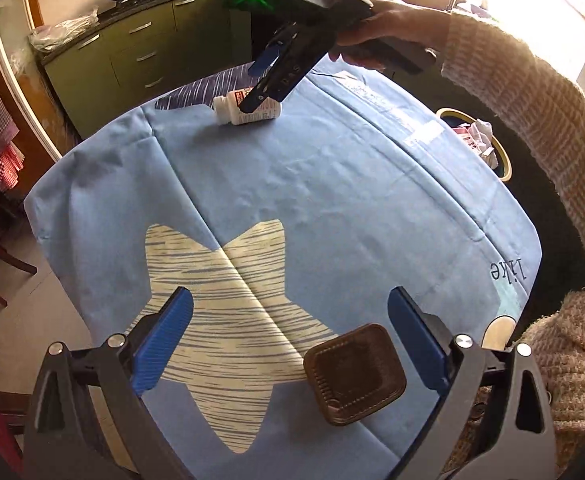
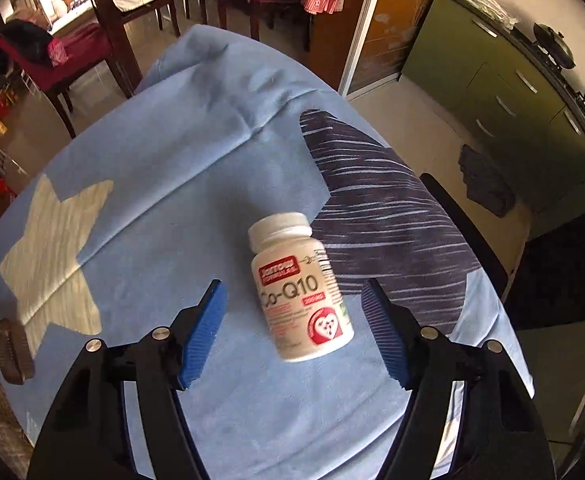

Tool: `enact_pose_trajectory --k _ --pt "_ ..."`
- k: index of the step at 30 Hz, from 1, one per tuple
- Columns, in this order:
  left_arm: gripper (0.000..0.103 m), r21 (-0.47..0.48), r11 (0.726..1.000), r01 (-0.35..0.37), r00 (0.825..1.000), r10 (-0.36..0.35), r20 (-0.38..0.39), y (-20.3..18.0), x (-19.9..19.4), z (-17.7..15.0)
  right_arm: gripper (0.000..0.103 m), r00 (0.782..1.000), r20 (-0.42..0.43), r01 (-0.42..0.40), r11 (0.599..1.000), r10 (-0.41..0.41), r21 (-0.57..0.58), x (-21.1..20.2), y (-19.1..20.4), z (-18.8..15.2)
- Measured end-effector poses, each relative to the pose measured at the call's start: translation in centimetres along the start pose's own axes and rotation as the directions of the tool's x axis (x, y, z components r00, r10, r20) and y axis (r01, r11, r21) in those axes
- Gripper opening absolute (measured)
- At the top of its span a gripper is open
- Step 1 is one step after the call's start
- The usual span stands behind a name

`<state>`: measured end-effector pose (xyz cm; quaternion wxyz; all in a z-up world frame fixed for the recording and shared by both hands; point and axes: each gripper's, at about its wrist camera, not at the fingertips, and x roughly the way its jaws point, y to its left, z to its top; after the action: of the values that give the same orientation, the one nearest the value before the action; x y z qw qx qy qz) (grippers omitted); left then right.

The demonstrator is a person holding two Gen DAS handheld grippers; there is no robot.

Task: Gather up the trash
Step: 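Reach the right gripper to the white supplement bottle and grasp it, then carry the supplement bottle over the bin and open the right gripper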

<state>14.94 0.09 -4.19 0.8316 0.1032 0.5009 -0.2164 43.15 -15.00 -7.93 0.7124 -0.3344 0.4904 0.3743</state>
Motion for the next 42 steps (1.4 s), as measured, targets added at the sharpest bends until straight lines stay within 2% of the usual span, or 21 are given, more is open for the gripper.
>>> enact_pose_trajectory --k 5,13,16,21,27,30,33,38,42 --pt "0.093 -0.033 0.999 0.016 1.0 -0.016 0.002 1.2 -0.1 -0.9 0.055 0.998 -0.056 -0.036 0.999 0.037 0.018 2.4 -0.7 0.4" --pt "0.093 -0.043 0.998 0.04 0.999 -0.039 0.014 1.4 -0.3 -1.1 0.05 0.995 -0.044 -0.083 0.991 0.089 0.109 3.2 -1.5 0.3" --pt "0.093 -0.034 0.999 0.038 0.999 -0.037 0.015 0.9 -0.4 -1.1 0.05 0.996 -0.026 -0.083 0.985 0.087 0.15 2.3 -1.4 -0.8" --pt "0.093 -0.019 0.999 0.045 0.998 -0.044 0.034 -0.2 -1.2 -1.1 0.05 0.993 0.034 -0.121 0.963 0.116 0.241 -1.3 -1.2 -5.0" --pt "0.093 0.029 0.997 0.07 0.996 -0.071 0.049 -3.2 -1.6 -0.7 0.049 0.992 0.089 -0.116 0.915 0.088 0.387 -6.9 -2.2 -14.5" --pt "0.093 0.068 0.993 0.091 0.994 -0.095 0.055 -5.0 -1.7 -0.5 0.05 0.994 0.1 -0.085 0.869 0.041 0.487 -10.2 -2.3 -21.2" --pt "0.093 0.103 0.988 0.111 0.991 -0.118 0.064 -6.5 -1.8 0.0 0.05 0.996 0.082 -0.03 0.798 -0.024 0.602 -12.6 -4.0 -28.8" --pt "0.093 0.143 0.98 0.139 0.987 -0.15 0.064 -8.5 -1.5 0.8 0.05 0.993 -0.019 0.089 0.633 -0.116 0.769 -14.3 -6.8 -40.3" --pt "0.093 0.177 0.973 0.147 0.986 -0.16 0.057 -10.1 -1.2 1.2 0.05 0.983 -0.094 0.162 0.5 -0.159 0.851 -14.6 -8.8 -46.7"
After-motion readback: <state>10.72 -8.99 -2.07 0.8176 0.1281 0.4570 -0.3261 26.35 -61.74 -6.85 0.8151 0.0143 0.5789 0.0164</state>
